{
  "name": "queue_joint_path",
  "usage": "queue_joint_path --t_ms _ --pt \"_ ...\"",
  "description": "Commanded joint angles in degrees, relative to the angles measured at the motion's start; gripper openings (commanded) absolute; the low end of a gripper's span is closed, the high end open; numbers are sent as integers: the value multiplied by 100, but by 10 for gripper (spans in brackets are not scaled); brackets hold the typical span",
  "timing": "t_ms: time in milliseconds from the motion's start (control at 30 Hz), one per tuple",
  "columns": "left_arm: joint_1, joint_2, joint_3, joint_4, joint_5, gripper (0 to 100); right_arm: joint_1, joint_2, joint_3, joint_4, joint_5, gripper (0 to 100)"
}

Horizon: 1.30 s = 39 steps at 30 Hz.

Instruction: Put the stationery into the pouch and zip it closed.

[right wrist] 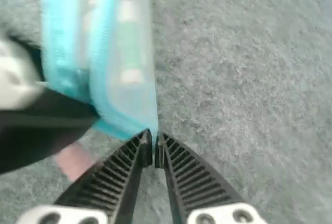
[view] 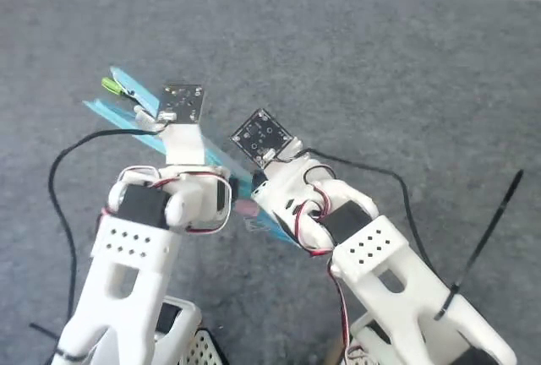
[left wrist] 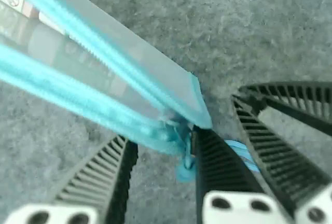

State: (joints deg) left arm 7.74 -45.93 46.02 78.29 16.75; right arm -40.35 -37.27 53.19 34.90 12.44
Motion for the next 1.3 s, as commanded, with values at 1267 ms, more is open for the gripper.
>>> queue_joint_path --t_ms 1267 --pt "-589 -607 901 -870 -1029 141 -523 1024 290 -1938 185 177"
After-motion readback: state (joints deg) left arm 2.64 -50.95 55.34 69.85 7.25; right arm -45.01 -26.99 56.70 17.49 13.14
